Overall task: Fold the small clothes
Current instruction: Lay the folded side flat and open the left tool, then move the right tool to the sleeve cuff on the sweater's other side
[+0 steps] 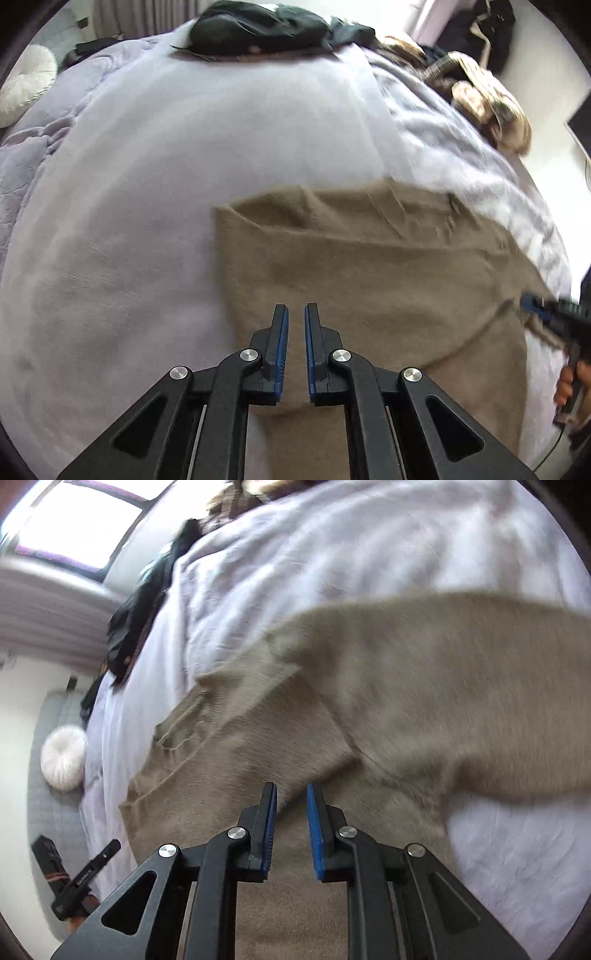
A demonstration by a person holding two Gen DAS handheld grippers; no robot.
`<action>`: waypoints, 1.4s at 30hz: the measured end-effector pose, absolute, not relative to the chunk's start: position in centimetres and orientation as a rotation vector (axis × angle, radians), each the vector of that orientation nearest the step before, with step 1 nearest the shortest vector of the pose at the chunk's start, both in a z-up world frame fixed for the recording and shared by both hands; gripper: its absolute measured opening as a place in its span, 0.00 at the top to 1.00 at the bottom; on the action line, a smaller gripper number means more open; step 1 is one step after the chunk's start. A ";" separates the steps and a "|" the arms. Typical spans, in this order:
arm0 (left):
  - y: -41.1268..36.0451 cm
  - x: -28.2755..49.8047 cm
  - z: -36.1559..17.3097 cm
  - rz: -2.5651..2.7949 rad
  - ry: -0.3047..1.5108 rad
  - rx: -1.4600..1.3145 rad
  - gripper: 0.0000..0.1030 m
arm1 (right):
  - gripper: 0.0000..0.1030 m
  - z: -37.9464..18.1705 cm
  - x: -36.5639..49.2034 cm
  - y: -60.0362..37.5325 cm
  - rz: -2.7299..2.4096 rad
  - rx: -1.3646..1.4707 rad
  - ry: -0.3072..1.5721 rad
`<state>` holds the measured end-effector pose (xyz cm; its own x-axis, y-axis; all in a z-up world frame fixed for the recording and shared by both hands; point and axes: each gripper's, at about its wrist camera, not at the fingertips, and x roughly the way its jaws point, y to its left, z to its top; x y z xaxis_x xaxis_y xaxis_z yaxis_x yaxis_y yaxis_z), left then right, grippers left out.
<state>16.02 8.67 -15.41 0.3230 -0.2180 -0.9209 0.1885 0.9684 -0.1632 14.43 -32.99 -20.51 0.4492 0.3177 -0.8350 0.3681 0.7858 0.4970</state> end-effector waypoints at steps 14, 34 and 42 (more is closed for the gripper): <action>8.4 14.0 -18.9 -0.106 1.278 0.045 0.91 | 0.72 -24.5 11.6 -35.0 -0.027 0.834 1.236; 1.7 7.9 -16.9 -0.114 1.355 0.101 0.91 | 0.43 -21.9 2.7 -35.7 -0.044 0.986 1.249; -0.5 6.1 -17.2 -0.146 1.391 0.141 0.90 | 0.43 -22.1 0.9 -36.3 -0.050 1.029 1.250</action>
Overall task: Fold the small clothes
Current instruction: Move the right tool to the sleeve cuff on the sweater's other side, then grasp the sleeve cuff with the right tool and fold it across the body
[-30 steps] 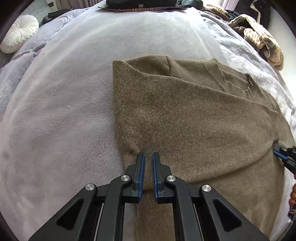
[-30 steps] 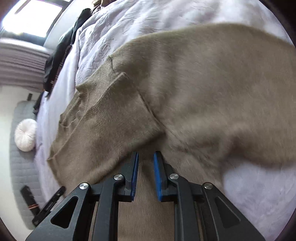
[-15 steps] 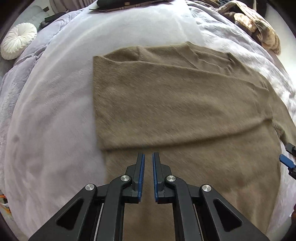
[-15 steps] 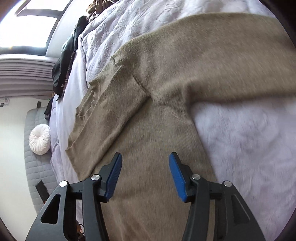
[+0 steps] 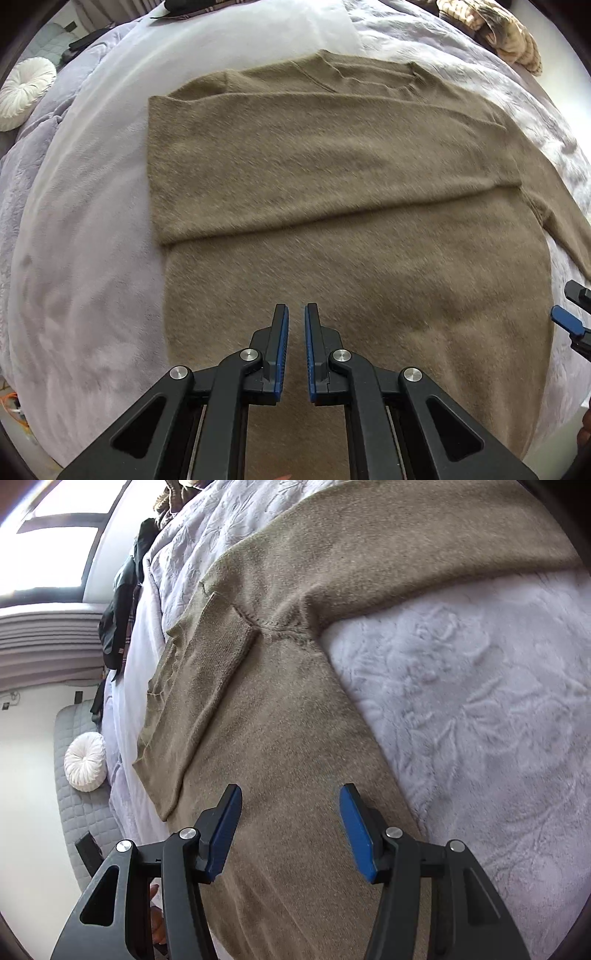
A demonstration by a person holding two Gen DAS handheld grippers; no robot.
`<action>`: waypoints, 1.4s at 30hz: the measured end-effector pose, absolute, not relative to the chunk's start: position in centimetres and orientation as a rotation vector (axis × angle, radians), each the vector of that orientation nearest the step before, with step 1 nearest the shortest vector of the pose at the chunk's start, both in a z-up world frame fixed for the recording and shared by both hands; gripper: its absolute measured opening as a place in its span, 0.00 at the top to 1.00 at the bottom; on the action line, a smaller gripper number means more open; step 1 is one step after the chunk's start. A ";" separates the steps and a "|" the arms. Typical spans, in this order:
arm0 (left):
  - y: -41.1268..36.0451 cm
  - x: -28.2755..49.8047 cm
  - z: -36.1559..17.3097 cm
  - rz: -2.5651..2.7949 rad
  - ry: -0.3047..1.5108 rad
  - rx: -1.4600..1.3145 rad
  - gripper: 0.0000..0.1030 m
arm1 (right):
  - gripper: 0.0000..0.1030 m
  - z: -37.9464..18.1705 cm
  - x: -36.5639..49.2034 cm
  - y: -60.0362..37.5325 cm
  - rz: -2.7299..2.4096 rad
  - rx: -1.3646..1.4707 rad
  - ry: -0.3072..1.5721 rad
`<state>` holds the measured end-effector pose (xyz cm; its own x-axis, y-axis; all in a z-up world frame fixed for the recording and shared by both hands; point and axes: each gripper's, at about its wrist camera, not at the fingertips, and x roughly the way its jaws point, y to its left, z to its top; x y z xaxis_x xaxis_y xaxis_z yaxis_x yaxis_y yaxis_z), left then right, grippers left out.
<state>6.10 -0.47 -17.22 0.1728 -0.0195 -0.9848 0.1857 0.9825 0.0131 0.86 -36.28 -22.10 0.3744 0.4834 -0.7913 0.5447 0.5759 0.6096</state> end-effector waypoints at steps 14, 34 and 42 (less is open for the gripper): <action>-2.0 4.8 -19.4 -0.123 1.427 0.177 0.01 | 0.43 -22.8 -0.7 -37.6 -0.053 1.087 1.237; -11.6 7.4 -23.4 -0.205 1.462 0.197 0.01 | 0.43 -22.9 -2.5 -51.9 -0.319 1.196 1.025; -15.9 8.2 -24.2 -0.240 1.452 0.197 0.01 | 0.42 -22.6 -5.5 -58.4 -0.488 1.326 0.816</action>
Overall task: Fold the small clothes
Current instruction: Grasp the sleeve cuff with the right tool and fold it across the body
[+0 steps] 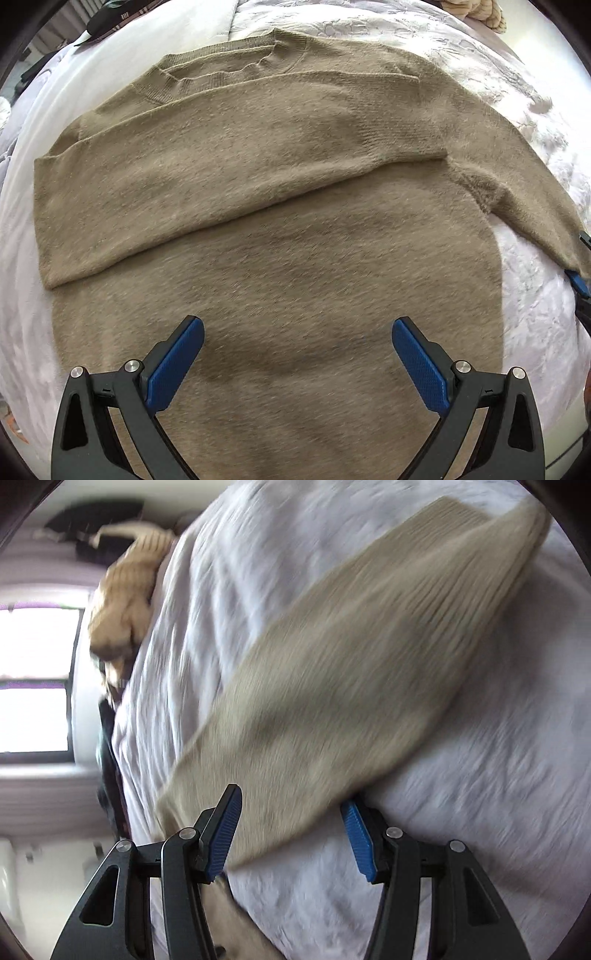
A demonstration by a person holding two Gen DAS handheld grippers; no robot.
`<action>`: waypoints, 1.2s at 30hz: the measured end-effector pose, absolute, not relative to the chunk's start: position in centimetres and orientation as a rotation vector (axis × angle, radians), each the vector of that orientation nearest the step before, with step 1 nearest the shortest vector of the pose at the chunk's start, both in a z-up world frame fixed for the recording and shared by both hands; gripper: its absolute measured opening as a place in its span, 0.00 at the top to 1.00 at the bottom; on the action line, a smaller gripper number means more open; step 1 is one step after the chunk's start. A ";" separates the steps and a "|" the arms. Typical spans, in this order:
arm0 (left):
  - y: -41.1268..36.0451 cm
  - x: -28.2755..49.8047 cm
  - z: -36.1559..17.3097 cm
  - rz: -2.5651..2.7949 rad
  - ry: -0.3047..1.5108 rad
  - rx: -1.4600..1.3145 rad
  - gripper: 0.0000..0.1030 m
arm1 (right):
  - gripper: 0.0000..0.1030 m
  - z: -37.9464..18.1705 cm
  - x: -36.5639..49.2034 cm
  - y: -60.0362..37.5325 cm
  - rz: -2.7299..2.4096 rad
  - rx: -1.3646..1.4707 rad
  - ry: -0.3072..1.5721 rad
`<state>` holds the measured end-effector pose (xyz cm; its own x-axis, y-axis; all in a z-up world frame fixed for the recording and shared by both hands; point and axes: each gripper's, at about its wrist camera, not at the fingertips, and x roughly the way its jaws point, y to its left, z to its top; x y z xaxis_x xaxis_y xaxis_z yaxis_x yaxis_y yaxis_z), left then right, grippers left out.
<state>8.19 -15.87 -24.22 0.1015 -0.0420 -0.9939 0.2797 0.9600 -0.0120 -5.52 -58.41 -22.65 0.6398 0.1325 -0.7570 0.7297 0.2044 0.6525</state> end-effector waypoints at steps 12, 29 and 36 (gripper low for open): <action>-17.6 8.8 -23.2 -0.215 1.424 0.158 0.01 | 0.91 -21.9 -2.5 -59.2 -0.378 1.402 0.708; -5.2 12.5 -20.3 -0.077 1.314 -0.001 0.01 | 0.94 -12.7 16.0 -44.0 0.198 0.963 0.800; -0.3 10.6 -18.8 0.000 1.280 -0.061 0.01 | 0.94 -14.4 20.7 -29.6 0.423 0.683 0.996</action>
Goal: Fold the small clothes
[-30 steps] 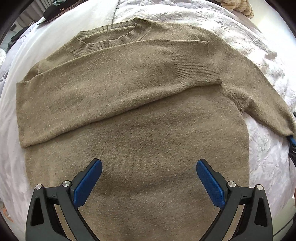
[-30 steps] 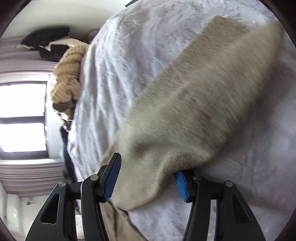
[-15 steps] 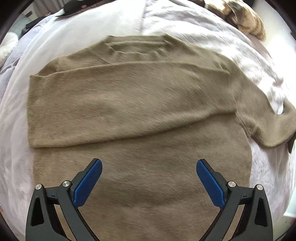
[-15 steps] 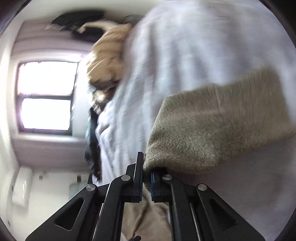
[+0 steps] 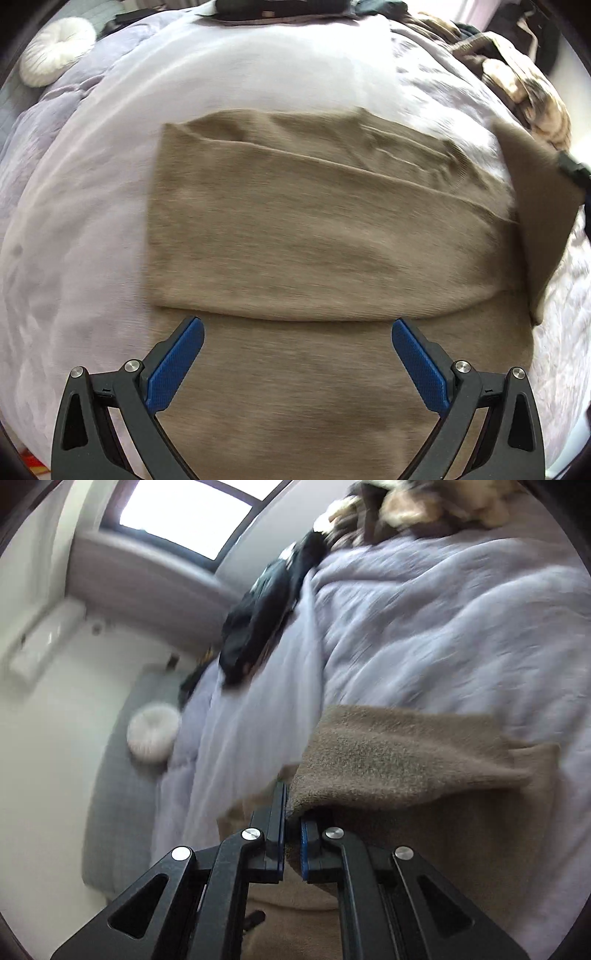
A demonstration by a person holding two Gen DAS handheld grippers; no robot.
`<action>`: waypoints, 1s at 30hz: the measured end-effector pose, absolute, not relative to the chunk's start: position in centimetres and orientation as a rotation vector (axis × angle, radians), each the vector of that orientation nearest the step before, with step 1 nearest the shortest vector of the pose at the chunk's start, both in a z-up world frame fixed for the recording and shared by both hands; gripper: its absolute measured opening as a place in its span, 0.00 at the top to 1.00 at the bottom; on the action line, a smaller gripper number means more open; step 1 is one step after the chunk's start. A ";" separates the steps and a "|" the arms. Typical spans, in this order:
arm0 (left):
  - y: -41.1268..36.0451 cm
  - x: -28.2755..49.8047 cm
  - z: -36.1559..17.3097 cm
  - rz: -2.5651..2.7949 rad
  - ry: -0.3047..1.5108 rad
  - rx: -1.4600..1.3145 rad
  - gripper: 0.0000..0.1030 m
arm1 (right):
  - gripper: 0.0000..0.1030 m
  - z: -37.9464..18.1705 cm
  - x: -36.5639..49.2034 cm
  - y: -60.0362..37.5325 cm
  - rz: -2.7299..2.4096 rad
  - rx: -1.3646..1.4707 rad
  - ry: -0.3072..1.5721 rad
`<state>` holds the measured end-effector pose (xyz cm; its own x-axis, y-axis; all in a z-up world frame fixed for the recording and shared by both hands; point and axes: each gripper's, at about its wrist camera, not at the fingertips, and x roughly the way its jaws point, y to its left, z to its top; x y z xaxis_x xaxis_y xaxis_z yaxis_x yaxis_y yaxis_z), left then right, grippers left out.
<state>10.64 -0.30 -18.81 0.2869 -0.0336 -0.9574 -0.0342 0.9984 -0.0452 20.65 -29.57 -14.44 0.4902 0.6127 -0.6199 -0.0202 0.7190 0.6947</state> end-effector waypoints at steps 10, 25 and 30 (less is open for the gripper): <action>4.9 10.9 -19.5 0.015 1.256 -0.138 0.01 | 0.84 -24.1 18.5 -22.6 0.363 0.662 1.324; 6.5 15.7 -21.4 -0.343 1.230 -0.507 0.01 | 0.90 -23.4 20.0 -29.4 0.156 1.023 1.087; 9.1 16.8 -22.6 -0.426 1.227 -0.743 0.01 | 0.90 -19.5 22.4 -20.9 0.417 0.603 1.125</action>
